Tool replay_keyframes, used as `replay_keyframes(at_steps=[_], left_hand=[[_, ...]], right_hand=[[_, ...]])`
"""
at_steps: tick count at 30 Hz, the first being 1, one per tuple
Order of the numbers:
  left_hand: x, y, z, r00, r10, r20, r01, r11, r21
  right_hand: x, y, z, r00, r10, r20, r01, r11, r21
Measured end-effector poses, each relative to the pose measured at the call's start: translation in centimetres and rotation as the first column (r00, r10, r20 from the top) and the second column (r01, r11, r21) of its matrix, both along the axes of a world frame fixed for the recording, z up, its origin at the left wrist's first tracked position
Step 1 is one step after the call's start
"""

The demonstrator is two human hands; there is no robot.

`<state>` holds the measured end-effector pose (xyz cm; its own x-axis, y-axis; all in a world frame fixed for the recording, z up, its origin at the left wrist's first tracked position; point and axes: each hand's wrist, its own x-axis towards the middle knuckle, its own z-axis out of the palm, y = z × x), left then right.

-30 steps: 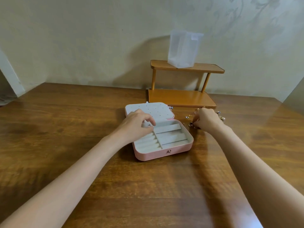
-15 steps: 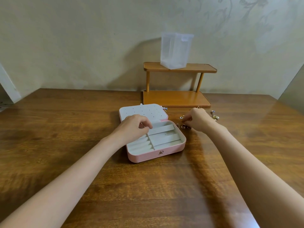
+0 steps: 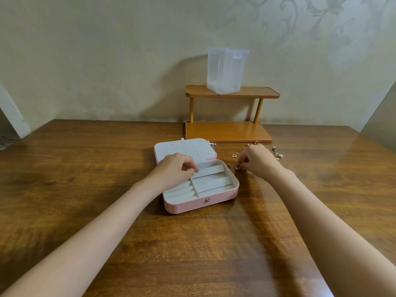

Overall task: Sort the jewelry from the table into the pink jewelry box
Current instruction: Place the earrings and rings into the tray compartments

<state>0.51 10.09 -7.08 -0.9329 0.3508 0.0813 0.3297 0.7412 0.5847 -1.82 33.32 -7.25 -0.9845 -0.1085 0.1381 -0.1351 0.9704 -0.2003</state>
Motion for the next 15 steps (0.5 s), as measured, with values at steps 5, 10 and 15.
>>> replay_keyframes(at_steps=[5, 10, 15], left_hand=[[0.0, 0.9, 0.3, 0.991, 0.050, -0.128, -0.025, 0.982, 0.187], [0.7, 3.6, 1.3, 0.982, 0.093, -0.166, -0.027, 0.931, 0.363], [0.2, 6.4, 2.1, 0.997, 0.044, -0.060, -0.015, 0.908, 0.418]], right_hand=[[0.6, 0.2, 2.5, 0.991, -0.025, -0.130, 0.016, 0.997, -0.070], [1.1, -1.2, 4.7, 0.997, 0.069, -0.017, -0.071, 0.976, -0.204], [1.9, -1.9, 5.1, 0.981, 0.136, 0.136, -0.040, 0.836, -0.547]])
